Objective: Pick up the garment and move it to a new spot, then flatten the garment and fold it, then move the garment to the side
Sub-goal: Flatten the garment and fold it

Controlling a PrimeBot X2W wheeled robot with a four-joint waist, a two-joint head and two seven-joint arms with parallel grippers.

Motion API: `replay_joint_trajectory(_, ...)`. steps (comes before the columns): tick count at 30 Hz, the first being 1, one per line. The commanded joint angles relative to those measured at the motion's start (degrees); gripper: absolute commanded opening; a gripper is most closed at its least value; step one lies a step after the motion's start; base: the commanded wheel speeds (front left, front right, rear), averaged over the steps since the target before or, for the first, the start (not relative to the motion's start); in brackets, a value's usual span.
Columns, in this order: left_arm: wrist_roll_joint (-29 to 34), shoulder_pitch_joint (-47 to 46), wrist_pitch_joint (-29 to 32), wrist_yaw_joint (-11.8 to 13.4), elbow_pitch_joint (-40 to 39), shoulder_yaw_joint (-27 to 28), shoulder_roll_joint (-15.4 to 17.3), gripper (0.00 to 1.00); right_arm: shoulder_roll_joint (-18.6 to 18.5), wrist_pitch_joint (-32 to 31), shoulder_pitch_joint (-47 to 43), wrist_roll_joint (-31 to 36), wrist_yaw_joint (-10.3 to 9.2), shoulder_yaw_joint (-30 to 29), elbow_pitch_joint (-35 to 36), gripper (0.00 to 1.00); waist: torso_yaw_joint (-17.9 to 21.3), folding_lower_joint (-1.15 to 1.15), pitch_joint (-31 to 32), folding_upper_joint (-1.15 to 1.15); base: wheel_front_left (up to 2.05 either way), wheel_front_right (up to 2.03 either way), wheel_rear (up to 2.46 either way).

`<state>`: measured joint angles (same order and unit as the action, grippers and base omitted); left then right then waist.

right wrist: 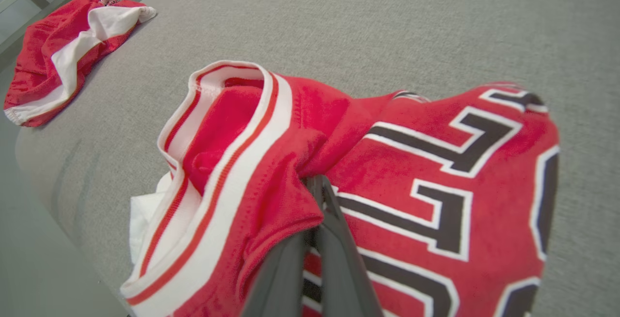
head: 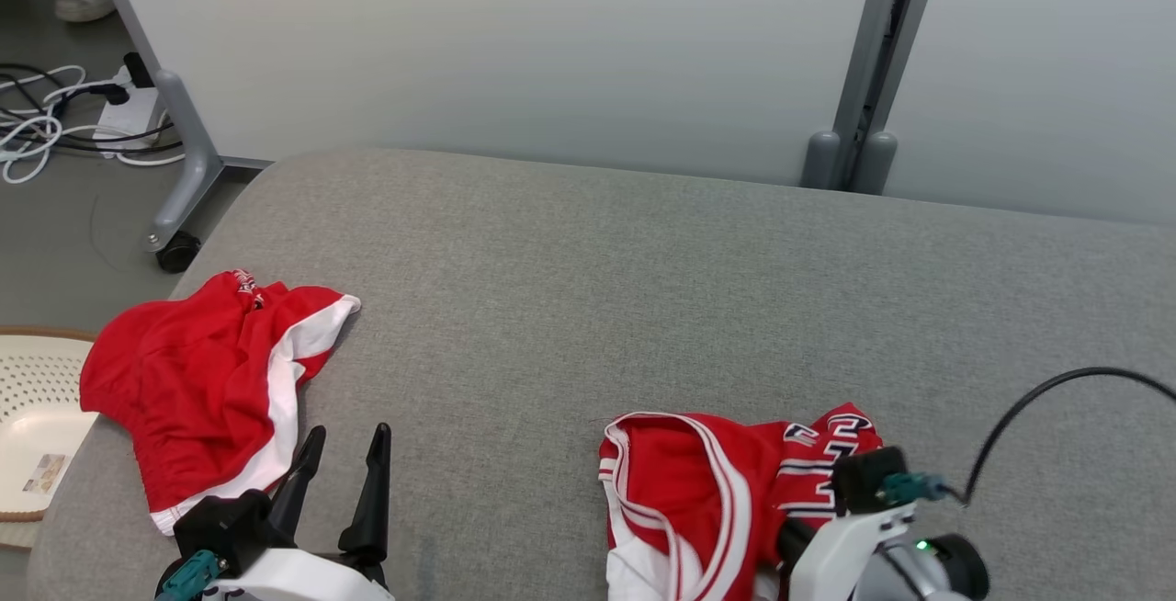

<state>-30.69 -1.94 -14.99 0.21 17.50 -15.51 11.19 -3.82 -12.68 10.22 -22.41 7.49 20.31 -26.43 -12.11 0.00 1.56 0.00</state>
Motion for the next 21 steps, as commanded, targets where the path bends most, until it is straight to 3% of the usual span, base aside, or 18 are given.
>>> replay_joint_trajectory(1,0.1,-1.0,-0.2,-0.2,0.2,0.1,0.1,1.00,0.0,-0.5,-0.9,-1.1,0.01,2.3,-0.5,0.00,-0.7,0.00,-0.1,0.00,0.00,0.00,0.00)
replay_joint_trajectory(11,0.4,-0.8,-0.2,0.1,-0.2,0.5,-0.1,1.00,-1.5,1.0,0.2,-3.9,0.01,11.2,-1.9,0.00,-0.6,0.00,-0.3,0.00,0.00,0.00,0.00)
replay_joint_trajectory(21,0.8,-0.7,-0.3,-0.2,-0.7,0.8,-0.5,1.00,-5.6,8.9,3.6,-10.7,0.01,17.4,2.3,0.00,2.6,0.00,-0.3,0.00,0.00,0.00,0.00)
